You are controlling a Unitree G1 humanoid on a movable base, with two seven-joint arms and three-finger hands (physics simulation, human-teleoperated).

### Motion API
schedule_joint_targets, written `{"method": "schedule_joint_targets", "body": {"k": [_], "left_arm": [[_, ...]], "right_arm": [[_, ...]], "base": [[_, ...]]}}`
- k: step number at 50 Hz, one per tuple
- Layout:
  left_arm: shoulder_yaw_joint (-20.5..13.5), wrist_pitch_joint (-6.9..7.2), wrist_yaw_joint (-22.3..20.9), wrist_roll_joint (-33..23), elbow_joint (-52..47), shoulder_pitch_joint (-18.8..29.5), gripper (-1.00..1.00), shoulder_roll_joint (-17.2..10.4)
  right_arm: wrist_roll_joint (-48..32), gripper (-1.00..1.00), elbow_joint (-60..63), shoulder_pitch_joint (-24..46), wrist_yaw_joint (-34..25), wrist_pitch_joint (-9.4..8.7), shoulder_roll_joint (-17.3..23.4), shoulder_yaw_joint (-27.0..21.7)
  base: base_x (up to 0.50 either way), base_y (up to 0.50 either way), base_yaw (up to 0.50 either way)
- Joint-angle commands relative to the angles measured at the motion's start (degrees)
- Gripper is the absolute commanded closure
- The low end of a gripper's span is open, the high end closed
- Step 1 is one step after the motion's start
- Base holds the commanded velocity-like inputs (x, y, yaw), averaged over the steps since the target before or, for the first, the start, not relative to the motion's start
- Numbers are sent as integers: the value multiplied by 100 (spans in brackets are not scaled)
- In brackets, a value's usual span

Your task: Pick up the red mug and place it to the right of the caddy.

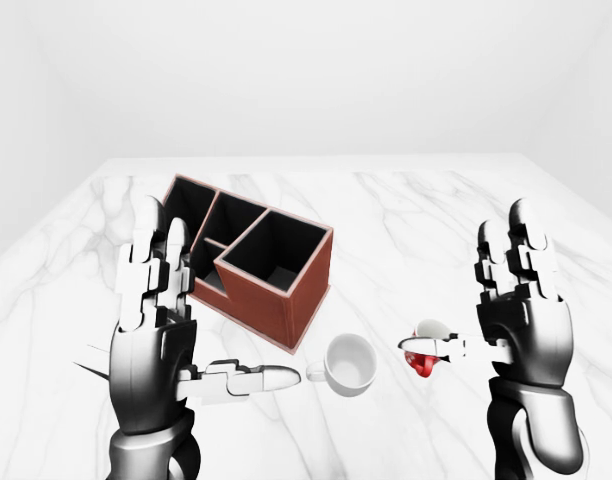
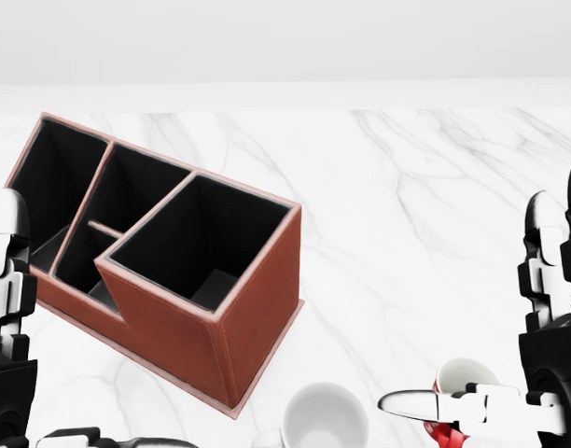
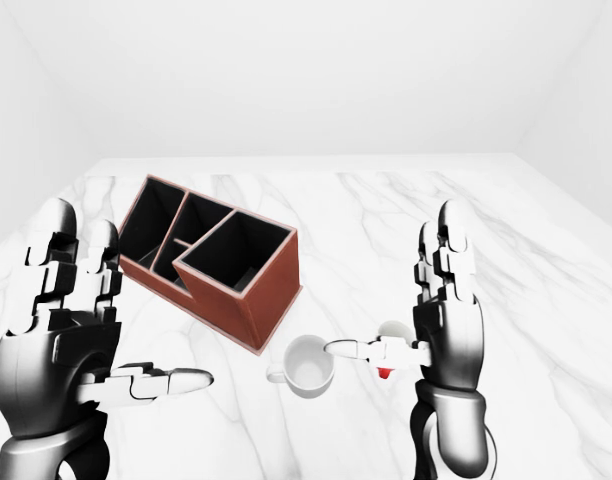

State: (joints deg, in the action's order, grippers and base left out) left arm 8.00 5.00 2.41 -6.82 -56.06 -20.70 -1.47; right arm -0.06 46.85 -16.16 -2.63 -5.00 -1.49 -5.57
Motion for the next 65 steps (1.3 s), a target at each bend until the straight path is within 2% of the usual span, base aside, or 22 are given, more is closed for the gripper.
{"method": "schedule_joint_targets", "body": {"k": [1, 6, 10, 12, 15, 16, 18, 19, 24, 26, 30, 31, 33, 34, 37, 41, 51, 58, 65], "left_arm": [[-36, 0, 72, 20, 671, 269, -100, -12], [-103, 0, 51, 50, 660, 290, -100, -2], [-106, 0, 59, 47, 793, 295, -100, 22], [-116, 0, 59, 49, 797, 302, -100, 19], [-140, 0, 46, 49, 731, 304, -100, 25], [-139, 0, 39, 55, 692, 268, -100, 23], [-166, 0, 24, 66, 614, 255, -100, 23], [-214, 0, 10, 95, 575, 254, -100, 30], [-189, 0, 12, 62, 644, 265, -100, 50], [-166, 0, 25, 44, 666, 281, -100, 46], [-192, 0, 13, 62, 658, 297, -100, 43], [-197, 0, 13, 65, 663, 287, -100, 45], [-190, 0, 13, 60, 695, 299, -100, 46], [-153, 0, 25, 38, 775, 322, -100, 47], [-109, 0, 45, 20, 782, 316, -100, 36], [-185, 0, 24, 60, 742, 365, -100, 41], [-203, 0, 16, 71, 714, 320, -100, 42], [-196, 0, 6, 57, 634, 303, -100, 41], [-221, 0, -9, 65, 610, 297, -100, 52]], "right_arm": [[-32, -100, -552, 165, 56, 0, -7, 58], [129, -100, -299, 89, -23, 0, -3, -91], [219, -100, -202, 341, -176, 0, 86, -678], [386, -100, 297, 715, -318, 0, 311, -1254], [404, -100, 881, 1282, -539, 0, 692, -1850], [349, -100, 1127, 1638, -635, 0, 1058, -2152], [396, -100, 1295, 2031, -783, 0, 1410, -2574], [509, -100, 1309, 2232, -918, 0, 1785, -2921], [687, -100, 1313, 2701, -1341, 0, 2647, -3593], [822, -100, 1251, 2996, -1641, 0, 3147, -3872], [623, -100, 934, 3102, -2071, 0, 3643, -3794], [280, -100, 619, 2995, -2237, 0, 3796, -3549], [-123, -100, 337, 3098, -2434, 0, 3814, -3361], [-265, -100, -83, 3255, -2627, 0, 3953, -3078], [-795, -100, -879, 3674, -2729, 0, 4101, -2716], [-1242, -100, -1327, 3959, -3099, 0, 4315, -2542], [-1835, -100, -1958, 4141, -3661, 0, 4275, -2343], [-2049, -100, -2748, 4368, -3562, 0, 4309, -2177], [-2323, -100, -3076, 4334, -3737, 0, 4269, -2011]], "base": [[0, 0, 0], [0, 0, 0], [0, 0, 0], [0, 0, 0], [0, 0, 0], [0, 0, 0], [0, 0, 0], [0, 0, 0], [0, 0, 0], [0, 0, 0], [0, 0, 0], [0, 0, 0], [0, 0, 0], [0, 0, 0], [0, 0, 0], [0, 0, 0], [0, 0, 0], [0, 0, 0], [0, 0, 0]]}}
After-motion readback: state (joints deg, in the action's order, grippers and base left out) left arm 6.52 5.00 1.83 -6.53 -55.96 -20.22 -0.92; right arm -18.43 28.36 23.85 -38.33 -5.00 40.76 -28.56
